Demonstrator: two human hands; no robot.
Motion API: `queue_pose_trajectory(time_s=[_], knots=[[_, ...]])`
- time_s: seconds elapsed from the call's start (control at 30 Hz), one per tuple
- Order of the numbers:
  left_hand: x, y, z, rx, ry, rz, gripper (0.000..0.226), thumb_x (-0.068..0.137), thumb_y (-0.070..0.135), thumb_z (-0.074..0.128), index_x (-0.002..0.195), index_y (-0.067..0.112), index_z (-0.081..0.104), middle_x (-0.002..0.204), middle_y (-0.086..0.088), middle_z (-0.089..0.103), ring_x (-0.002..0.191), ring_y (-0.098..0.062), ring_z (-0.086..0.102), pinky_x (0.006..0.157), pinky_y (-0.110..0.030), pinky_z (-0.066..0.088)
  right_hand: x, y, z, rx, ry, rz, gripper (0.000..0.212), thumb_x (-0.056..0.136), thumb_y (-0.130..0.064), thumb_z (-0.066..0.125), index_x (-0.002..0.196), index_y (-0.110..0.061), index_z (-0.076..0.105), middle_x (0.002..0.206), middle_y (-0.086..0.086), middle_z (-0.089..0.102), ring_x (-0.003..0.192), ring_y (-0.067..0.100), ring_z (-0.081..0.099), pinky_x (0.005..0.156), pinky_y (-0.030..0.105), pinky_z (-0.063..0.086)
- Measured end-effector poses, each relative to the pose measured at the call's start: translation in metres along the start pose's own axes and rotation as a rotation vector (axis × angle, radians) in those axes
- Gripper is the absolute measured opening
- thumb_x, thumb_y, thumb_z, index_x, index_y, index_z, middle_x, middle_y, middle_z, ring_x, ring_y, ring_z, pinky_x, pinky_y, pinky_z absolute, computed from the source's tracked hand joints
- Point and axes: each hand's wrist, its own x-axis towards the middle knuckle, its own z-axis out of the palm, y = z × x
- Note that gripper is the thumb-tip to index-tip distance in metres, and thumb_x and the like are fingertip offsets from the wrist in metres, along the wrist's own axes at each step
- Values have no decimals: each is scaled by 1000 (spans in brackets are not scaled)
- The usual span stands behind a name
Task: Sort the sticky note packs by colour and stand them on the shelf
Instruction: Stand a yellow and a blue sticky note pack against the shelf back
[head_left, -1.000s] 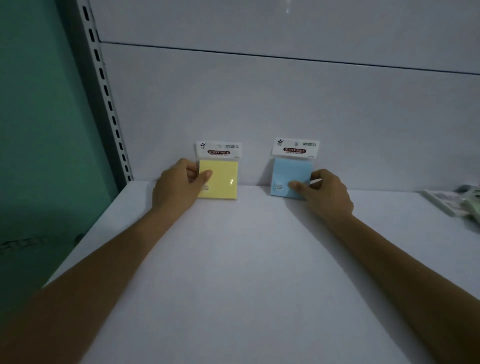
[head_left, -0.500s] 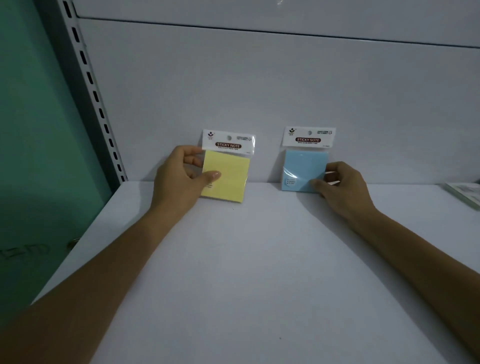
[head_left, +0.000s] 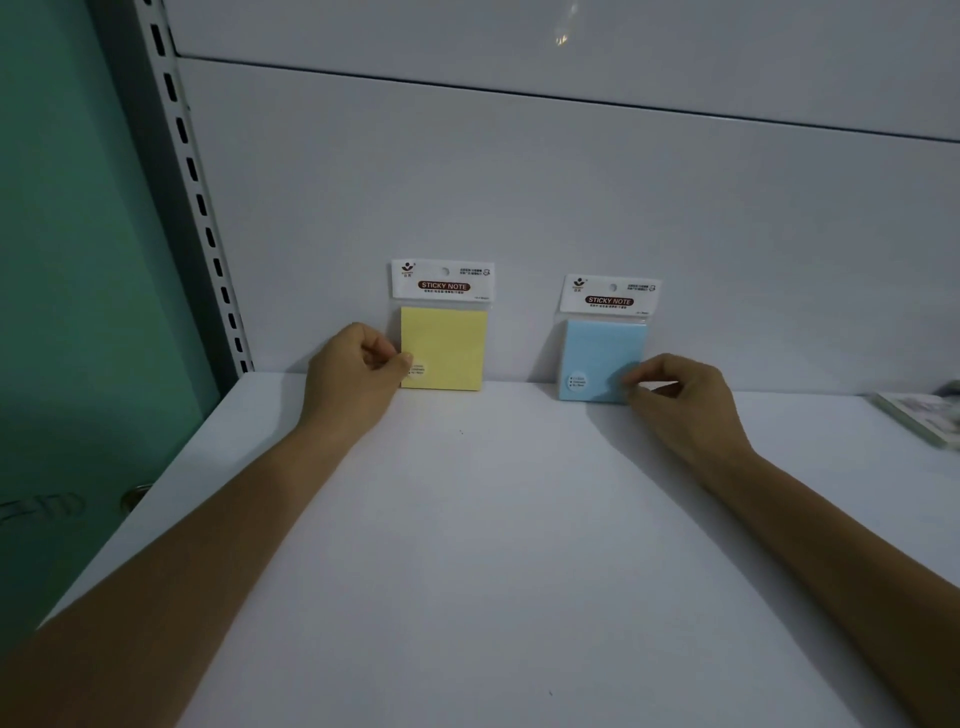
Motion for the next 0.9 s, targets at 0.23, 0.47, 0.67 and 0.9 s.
queue_pose_trajectory(time_s=[0.23, 0.47, 0.67, 0.9], knots=[[-3, 2, 1, 42, -36, 16, 18, 83, 19, 68, 71, 21, 55, 73, 4, 62, 70, -16, 59, 71, -30, 47, -2, 0, 4, -230, -50, -114, 11, 82, -24, 66, 85, -32, 59, 99, -9, 59, 80, 11, 55, 64, 27, 38], [-3, 3, 1, 82, -41, 25, 19, 84, 20, 68, 71, 21, 53, 71, 5, 59, 66, -11, 55, 63, -22, 43, 2, 2, 6, -193, -47, -124, 14, 85, -9, 59, 97, -17, 62, 102, -3, 57, 95, 13, 52, 77, 23, 36], [-2, 2, 0, 83, -51, 22, 19, 83, 20, 68, 72, 21, 54, 76, 0, 62, 76, -21, 60, 76, -35, 48, 4, 3, 6, -157, -55, -105, 17, 86, -7, 58, 99, -18, 60, 110, 0, 57, 93, 12, 52, 78, 22, 36], [-4, 5, 1, 28, -45, 21, 22, 77, 18, 75, 69, 20, 54, 78, -1, 65, 78, -20, 64, 70, -28, 47, 5, 2, 6, -151, -48, -137, 13, 86, -9, 60, 91, -20, 58, 109, 7, 55, 89, 20, 59, 76, 22, 39]])
